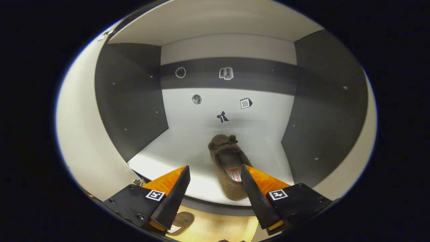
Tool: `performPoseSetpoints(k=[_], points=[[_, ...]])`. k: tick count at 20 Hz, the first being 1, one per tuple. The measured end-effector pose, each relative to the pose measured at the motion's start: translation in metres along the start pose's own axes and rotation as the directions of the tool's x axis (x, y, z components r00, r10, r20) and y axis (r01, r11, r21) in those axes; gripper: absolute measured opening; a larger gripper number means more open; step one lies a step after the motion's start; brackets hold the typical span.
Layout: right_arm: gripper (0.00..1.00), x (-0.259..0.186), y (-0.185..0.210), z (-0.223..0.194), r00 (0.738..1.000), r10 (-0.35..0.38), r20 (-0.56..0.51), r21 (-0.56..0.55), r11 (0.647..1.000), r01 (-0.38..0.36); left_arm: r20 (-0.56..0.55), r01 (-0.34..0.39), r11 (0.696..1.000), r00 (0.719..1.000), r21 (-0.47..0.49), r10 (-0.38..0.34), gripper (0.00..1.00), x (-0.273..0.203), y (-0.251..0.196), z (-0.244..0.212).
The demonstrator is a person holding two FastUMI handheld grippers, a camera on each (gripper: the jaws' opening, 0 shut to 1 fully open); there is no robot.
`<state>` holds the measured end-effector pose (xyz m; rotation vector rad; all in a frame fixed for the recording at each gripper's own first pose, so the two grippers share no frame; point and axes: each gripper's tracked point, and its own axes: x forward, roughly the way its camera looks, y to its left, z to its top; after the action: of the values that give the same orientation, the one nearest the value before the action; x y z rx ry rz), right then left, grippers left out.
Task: Grab one shoe with the right hand and put it into the shoe cabinet, grab the other shoe with the left hand and put it into the shoe cabinet; then close the right door with the right hand and the left door with the left hand.
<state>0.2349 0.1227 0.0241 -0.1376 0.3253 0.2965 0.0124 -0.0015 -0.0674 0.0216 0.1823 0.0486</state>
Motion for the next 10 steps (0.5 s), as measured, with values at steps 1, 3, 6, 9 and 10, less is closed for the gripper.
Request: performPoseSetpoints(k=[1,3,6,9,10], points=[[0.96,-0.015,0.0,-0.001,1.0,0.0,0.019,0.008,1.0,0.0,-0.011,0.014,1.0,1.0,0.0,-0.014,0.93,0.0,-0.002,-0.007],[0.93,-0.048,0.002,-0.008,0.999,0.007,0.052,0.019,1.0,-0.008,-0.043,0.044,0.999,0.998,0.001,-0.044,0.93,0.002,-0.006,-0.022],[0.96,-0.097,0.011,-0.025,0.993,0.039,0.112,0.014,0.999,-0.041,-0.1,0.072,0.997,0.993,0.035,-0.068,0.93,0.003,-0.009,-0.047],[0.93,-0.146,0.026,-0.052,0.985,0.095,0.142,-0.001,0.995,-0.095,-0.161,0.061,0.997,0.986,0.051,-0.052,0.93,0.004,-0.01,-0.067],[0.96,-0.16,0.032,-0.059,0.981,0.125,0.152,0.012,0.992,-0.128,-0.181,0.054,0.998,0.982,0.04,-0.045,0.93,0.003,-0.012,-0.072]])
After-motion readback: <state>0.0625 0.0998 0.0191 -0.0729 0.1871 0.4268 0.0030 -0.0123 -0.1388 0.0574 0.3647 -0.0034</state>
